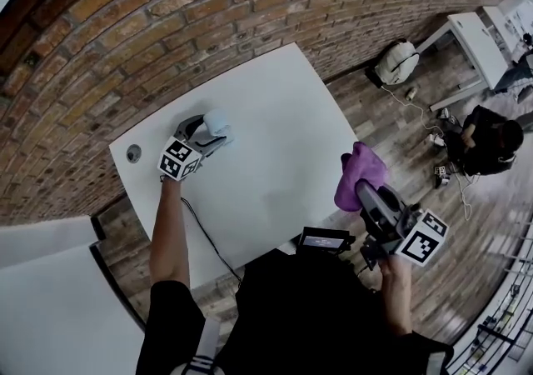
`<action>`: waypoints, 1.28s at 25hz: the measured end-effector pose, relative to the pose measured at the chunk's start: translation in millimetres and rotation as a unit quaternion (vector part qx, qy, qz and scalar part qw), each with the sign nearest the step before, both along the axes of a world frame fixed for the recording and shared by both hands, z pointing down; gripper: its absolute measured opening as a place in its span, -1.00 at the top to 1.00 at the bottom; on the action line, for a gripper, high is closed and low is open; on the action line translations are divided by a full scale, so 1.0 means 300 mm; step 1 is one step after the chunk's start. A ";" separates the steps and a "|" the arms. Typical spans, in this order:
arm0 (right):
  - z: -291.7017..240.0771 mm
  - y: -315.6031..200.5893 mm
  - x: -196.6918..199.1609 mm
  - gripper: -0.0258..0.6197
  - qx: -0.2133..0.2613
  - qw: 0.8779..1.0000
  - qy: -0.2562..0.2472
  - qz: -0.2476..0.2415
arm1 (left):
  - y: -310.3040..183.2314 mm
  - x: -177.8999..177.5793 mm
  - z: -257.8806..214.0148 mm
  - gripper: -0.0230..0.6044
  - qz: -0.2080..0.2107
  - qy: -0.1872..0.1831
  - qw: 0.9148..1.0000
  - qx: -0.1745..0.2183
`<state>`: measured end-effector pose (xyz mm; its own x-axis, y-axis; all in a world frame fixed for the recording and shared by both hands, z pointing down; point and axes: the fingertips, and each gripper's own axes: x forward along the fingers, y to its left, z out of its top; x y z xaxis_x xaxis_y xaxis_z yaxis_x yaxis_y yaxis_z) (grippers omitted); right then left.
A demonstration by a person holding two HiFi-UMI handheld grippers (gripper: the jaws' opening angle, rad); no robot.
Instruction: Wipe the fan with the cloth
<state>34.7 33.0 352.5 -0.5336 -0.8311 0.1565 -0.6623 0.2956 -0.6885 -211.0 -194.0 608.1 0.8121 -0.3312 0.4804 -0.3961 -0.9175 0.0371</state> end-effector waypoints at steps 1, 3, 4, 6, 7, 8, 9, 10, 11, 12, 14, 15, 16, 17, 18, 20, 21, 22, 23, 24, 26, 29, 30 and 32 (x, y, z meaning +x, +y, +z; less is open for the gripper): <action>0.000 -0.003 0.000 0.73 0.003 1.000 -0.010 -0.003 | 0.015 -0.049 -0.009 -0.21 -0.039 0.016 0.999 -0.005; -0.004 -0.005 0.009 0.73 0.009 0.999 -0.044 -0.007 | 0.087 -0.157 -0.037 -0.21 -0.140 0.079 0.987 -0.029; -0.008 -0.006 0.018 0.73 0.012 0.998 -0.068 -0.008 | 0.146 -0.203 -0.057 -0.21 -0.190 0.124 0.973 -0.047; -0.019 -0.009 0.046 0.73 0.017 0.992 -0.128 -0.010 | 0.305 -0.263 -0.103 -0.21 -0.263 0.209 0.938 -0.083; -0.021 -0.010 0.063 0.73 0.020 0.987 -0.157 -0.013 | 0.395 -0.275 -0.127 -0.21 -0.286 0.242 0.922 -0.097; -0.021 -0.010 0.081 0.73 0.022 0.983 -0.183 -0.017 | 0.483 -0.281 -0.154 -0.21 -0.304 0.272 0.907 -0.108; -0.021 -0.010 0.098 0.73 0.025 0.978 -0.204 -0.025 | 0.564 -0.285 -0.185 -0.20 -0.320 0.299 0.891 -0.116; -0.025 -0.008 0.112 0.73 0.032 0.974 -0.220 -0.035 | 0.636 -0.287 -0.222 -0.19 -0.336 0.326 0.875 -0.121; -0.032 -0.005 0.123 0.73 0.041 0.970 -0.233 -0.046 | 0.699 -0.290 -0.265 -0.10 -0.351 0.354 0.858 -0.122; -0.036 0.002 0.134 0.73 0.047 0.966 -0.246 -0.056 | 0.752 -0.293 -0.310 -0.03 -0.363 0.382 0.842 -0.119; -0.037 0.020 0.155 0.73 0.052 0.958 -0.272 -0.075 | 0.835 -0.288 -0.408 0.08 -0.369 0.423 0.822 -0.100; -0.037 0.028 0.165 0.73 0.053 0.954 -0.283 -0.086 | 0.870 -0.276 -0.468 0.13 -0.366 0.435 0.818 -0.084; -0.035 0.037 0.175 0.73 0.054 0.950 -0.290 -0.098 | 0.905 -0.257 -0.532 0.20 -0.361 0.445 0.817 -0.067; -0.032 0.048 0.183 0.73 0.055 0.948 -0.294 -0.109 | 0.942 -0.232 -0.594 0.24 -0.354 0.453 0.817 -0.051; -0.026 0.060 0.192 0.73 0.055 0.946 -0.296 -0.120 | 0.981 -0.202 -0.651 0.27 -0.347 0.457 0.818 -0.037; -0.010 0.083 0.202 0.73 0.054 0.943 -0.296 -0.142 | 1.063 -0.140 -0.735 0.29 -0.340 0.456 0.822 -0.016; -0.004 0.092 0.202 0.73 0.052 0.941 -0.299 -0.152 | 1.101 -0.114 -0.762 0.29 -0.340 0.455 0.823 -0.009; -0.002 0.103 0.199 0.73 0.049 0.938 -0.303 -0.162 | 1.137 -0.092 -0.782 0.29 -0.342 0.454 0.823 -0.005; -0.004 0.117 0.195 0.73 0.047 0.935 -0.309 -0.169 | 1.169 -0.076 -0.797 0.29 -0.344 0.453 0.822 -0.003; -0.007 0.136 0.190 0.73 0.047 0.932 -0.314 -0.175 | 1.195 -0.064 -0.809 0.29 -0.346 0.451 0.823 -0.002; -0.018 0.174 0.181 0.73 0.052 0.929 -0.319 -0.182 | 1.226 -0.050 -0.835 0.29 -0.348 0.445 0.825 0.004; -0.033 0.222 0.173 0.73 0.058 0.927 -0.320 -0.186 | 1.243 -0.026 -0.884 0.29 -0.336 0.451 0.827 0.010; -0.037 0.237 0.171 0.73 0.060 0.928 -0.319 -0.186 | 1.247 -0.013 -0.901 0.29 -0.330 0.453 0.828 0.011; -0.047 0.267 0.166 0.73 0.066 0.929 -0.314 -0.185 | 1.257 0.013 -0.929 0.29 -0.314 0.455 0.833 0.010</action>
